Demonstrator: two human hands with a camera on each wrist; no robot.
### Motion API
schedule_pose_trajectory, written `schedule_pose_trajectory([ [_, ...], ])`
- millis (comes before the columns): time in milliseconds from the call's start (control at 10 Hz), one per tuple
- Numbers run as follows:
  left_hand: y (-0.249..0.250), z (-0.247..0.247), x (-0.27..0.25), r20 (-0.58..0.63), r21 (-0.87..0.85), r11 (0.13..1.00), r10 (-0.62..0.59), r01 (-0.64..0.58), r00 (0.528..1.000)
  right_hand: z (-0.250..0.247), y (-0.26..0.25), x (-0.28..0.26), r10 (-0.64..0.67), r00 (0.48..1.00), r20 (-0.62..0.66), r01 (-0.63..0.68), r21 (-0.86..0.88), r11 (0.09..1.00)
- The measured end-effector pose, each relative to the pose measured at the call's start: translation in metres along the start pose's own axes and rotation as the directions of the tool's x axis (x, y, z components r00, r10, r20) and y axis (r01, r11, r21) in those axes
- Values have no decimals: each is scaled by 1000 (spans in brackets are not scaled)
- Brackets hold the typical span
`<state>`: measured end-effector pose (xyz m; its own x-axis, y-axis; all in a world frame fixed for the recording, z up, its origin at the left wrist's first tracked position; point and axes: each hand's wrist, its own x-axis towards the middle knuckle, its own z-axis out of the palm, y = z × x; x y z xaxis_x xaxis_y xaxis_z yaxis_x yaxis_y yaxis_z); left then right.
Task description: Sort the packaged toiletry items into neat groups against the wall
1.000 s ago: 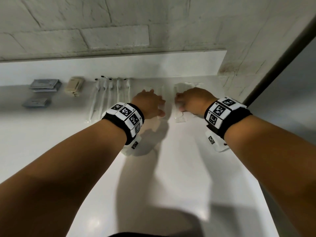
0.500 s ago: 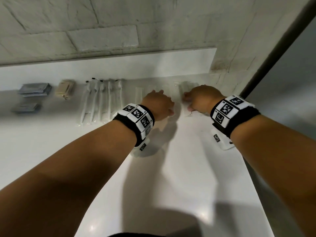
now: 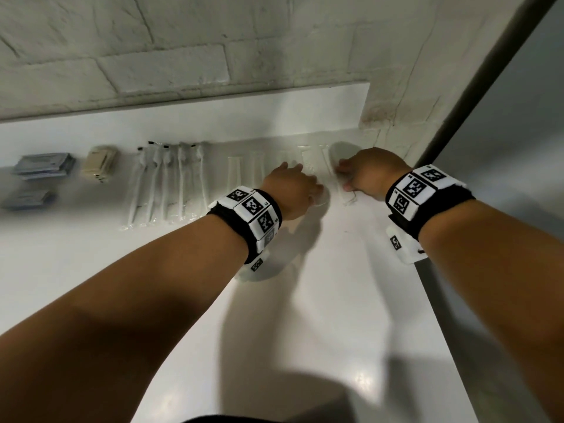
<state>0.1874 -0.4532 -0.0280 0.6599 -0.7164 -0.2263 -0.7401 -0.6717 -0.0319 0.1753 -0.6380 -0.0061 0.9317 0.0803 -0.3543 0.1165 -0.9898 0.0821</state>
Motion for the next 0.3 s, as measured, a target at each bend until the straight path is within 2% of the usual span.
schedule_pose_trajectory([
  [200,4,-4,-3,21,-23,999,-36,37,999,-1,-1,3,4,1000,14,-4,16,1000],
  [300,5,-6,-8,-11,-81,996,-28,27,1000,-7,-2,-5,43,999,-21,-40,126,991],
])
